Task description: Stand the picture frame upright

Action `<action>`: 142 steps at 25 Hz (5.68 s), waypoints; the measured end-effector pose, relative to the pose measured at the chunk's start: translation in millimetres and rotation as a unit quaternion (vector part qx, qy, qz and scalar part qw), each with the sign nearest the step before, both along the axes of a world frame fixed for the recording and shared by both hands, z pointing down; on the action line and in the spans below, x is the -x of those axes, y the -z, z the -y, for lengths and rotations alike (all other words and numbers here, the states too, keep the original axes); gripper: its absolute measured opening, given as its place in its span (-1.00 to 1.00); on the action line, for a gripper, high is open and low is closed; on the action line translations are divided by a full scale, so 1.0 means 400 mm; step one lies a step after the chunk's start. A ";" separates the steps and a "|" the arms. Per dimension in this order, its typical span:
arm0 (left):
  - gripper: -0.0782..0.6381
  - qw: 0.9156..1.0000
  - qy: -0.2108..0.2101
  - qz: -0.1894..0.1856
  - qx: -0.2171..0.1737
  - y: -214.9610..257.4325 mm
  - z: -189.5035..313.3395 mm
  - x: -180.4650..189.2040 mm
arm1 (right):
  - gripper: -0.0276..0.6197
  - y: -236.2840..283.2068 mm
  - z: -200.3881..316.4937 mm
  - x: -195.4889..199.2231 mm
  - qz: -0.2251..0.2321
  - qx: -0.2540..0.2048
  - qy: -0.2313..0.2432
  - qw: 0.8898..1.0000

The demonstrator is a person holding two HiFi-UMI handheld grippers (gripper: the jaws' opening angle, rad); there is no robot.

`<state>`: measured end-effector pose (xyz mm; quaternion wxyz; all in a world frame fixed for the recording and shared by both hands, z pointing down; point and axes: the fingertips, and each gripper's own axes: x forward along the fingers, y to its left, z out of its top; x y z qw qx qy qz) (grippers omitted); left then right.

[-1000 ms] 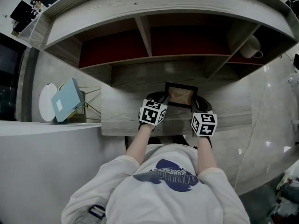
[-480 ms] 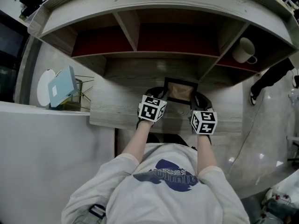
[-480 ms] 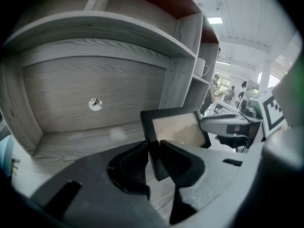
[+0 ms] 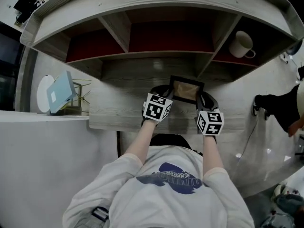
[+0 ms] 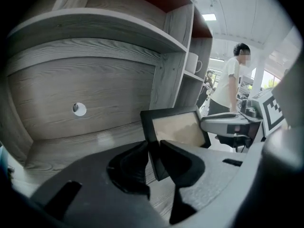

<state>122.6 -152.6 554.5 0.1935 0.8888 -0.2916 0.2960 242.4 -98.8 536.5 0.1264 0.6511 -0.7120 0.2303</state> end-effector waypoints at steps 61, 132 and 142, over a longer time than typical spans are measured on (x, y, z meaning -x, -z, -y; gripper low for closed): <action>-0.54 0.997 0.075 0.023 0.001 -0.153 0.055 -0.238 | -0.68 -0.145 0.098 -0.248 -0.012 -0.002 0.129 0.992; -0.57 0.997 0.073 0.027 -0.029 -0.224 0.087 -0.252 | -0.63 -0.246 0.130 -0.256 -0.085 0.012 0.155 0.984; -0.56 0.996 0.080 0.017 -0.033 -0.214 0.095 -0.256 | -0.48 -0.243 0.131 -0.249 -0.079 0.007 0.157 0.984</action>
